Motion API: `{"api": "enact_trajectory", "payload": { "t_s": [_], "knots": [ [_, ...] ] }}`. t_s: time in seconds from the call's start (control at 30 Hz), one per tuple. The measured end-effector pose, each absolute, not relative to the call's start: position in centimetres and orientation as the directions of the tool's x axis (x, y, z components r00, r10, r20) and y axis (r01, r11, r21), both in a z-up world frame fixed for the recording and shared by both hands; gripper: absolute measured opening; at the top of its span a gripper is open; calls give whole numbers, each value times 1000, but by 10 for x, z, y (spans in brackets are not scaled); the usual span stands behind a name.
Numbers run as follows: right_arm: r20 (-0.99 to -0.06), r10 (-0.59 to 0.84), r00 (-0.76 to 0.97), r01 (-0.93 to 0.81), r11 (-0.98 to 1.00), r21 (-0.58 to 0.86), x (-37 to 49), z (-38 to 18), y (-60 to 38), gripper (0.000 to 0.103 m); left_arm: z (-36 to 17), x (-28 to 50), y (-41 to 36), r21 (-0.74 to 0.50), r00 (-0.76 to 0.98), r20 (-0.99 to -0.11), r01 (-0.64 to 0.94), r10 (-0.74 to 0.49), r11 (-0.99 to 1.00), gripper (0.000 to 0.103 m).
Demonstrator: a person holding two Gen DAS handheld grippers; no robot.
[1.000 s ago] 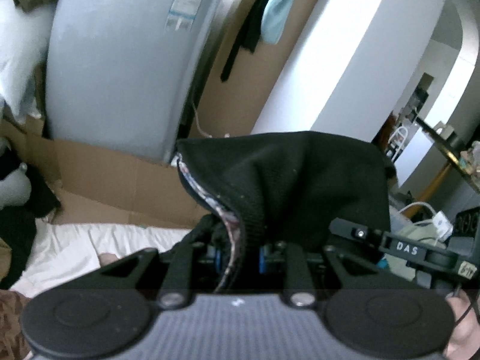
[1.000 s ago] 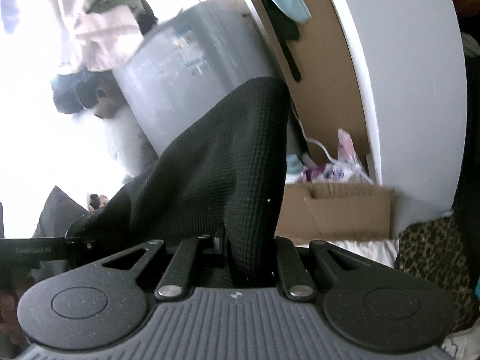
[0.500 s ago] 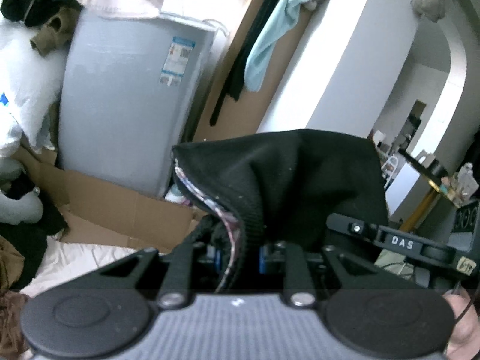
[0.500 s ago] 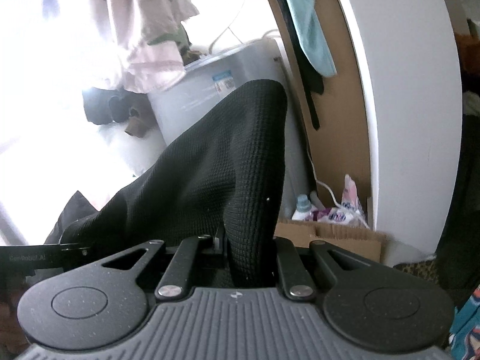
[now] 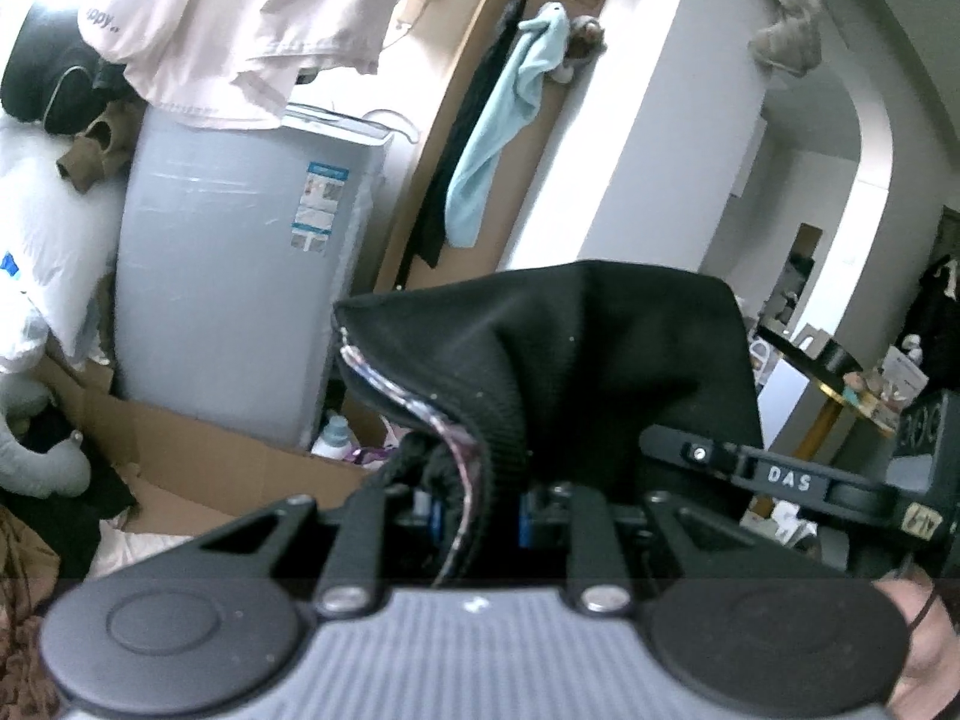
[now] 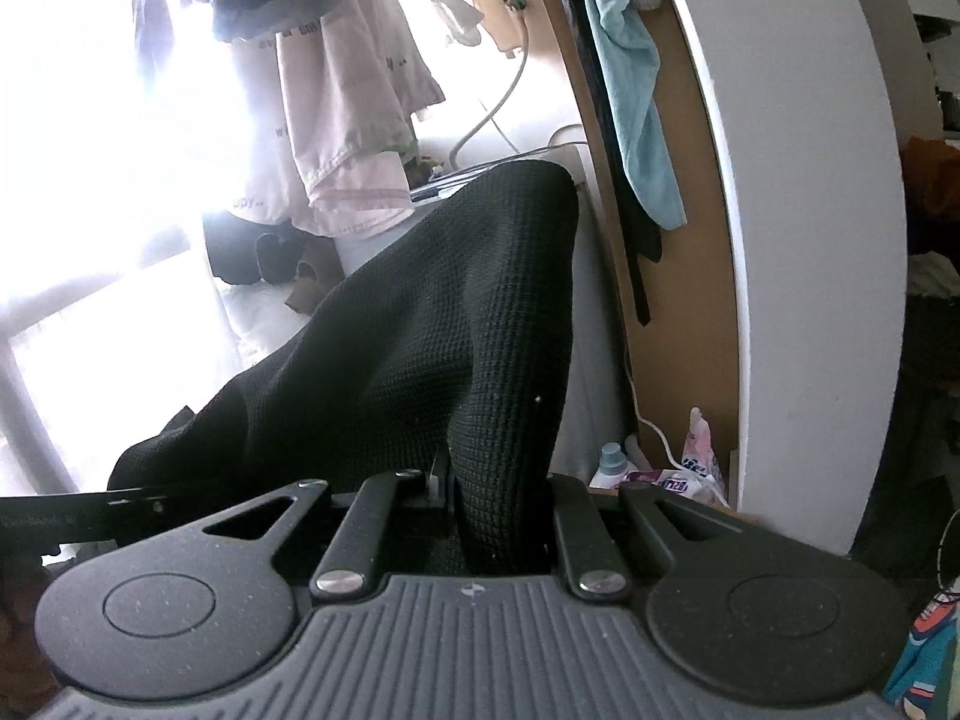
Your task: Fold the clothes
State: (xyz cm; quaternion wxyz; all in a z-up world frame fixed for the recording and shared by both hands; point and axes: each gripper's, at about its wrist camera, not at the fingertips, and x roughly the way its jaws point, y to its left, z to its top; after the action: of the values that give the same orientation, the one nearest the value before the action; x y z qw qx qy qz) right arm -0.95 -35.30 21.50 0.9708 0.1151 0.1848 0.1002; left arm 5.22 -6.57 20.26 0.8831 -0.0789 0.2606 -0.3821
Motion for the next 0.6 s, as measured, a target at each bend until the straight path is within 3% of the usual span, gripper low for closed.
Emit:
{"api": "enact_trajectory", "payload": {
  "t_s": [0.6],
  "knots": [
    [-407,97,908,-34,987,158,-37,175,-402,11,144,55,-130,-374,463,-434,688,-773,622,23]
  ]
}}
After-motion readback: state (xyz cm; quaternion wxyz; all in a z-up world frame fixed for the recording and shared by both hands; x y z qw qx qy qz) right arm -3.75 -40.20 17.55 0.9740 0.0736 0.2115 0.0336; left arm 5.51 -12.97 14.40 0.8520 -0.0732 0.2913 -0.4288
